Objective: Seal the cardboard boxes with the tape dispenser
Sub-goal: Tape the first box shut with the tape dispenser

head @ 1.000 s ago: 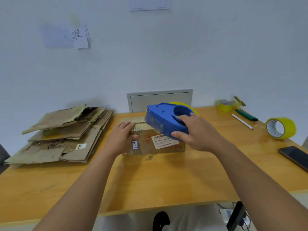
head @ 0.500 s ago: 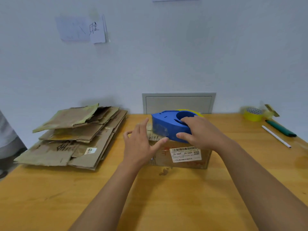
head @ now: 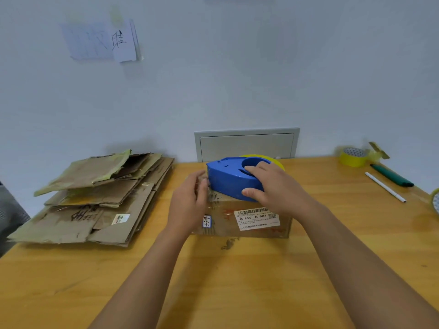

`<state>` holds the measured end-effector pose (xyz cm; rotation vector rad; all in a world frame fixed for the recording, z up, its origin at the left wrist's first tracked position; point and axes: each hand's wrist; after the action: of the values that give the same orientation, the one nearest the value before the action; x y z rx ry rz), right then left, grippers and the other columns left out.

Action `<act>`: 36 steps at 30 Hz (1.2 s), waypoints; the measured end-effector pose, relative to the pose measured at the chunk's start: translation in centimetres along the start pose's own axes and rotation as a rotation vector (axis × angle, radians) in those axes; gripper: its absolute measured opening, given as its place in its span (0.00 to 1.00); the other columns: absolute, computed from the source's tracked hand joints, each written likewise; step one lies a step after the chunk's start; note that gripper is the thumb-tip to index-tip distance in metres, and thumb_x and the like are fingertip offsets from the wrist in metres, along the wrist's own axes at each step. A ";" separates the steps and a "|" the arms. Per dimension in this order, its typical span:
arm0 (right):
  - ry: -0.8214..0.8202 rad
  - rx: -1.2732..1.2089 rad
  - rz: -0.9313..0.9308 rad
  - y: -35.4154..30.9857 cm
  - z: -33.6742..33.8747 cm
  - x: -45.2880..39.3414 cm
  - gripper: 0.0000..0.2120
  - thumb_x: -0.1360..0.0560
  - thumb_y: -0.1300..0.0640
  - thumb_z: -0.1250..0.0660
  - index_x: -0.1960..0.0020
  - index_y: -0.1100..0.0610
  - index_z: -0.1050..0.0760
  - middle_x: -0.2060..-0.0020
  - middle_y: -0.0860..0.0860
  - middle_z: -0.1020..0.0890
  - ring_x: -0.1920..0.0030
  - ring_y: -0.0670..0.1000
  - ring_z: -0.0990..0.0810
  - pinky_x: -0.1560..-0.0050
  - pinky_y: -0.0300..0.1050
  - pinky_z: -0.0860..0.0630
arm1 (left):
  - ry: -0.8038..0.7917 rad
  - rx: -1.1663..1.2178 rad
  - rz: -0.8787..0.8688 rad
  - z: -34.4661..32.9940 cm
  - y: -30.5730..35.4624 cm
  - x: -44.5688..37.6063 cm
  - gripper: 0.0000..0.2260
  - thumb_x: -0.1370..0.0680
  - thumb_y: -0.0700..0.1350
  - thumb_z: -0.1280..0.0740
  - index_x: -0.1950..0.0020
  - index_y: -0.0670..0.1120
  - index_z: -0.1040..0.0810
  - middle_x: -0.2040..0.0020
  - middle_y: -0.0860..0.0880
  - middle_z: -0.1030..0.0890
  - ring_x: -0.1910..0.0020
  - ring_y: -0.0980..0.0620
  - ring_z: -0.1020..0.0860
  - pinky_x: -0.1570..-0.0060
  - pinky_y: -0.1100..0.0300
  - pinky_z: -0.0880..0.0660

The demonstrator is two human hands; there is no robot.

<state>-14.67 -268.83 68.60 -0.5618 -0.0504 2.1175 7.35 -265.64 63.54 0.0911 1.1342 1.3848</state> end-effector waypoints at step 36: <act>-0.051 -0.291 0.041 -2.2 6.6 -5.0 0.16 0.24 0.46 0.31 0.36 0.39 0.22 0.45 0.38 0.24 0.49 0.42 0.24 0.54 0.33 0.32 | 0.217 0.550 0.540 1.6 -0.4 -3.4 0.09 0.16 0.44 0.40 0.37 0.47 0.26 0.50 0.53 0.22 0.52 0.55 0.18 0.52 0.56 0.19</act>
<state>-13.29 -270.33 76.92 -0.6831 -0.3841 2.1792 9.42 -267.61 66.03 0.6986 1.7378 1.5301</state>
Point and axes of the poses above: each hand's wrist, its own x-axis away from the middle knuckle, its own z-axis out of the back of the hand, y = z × x
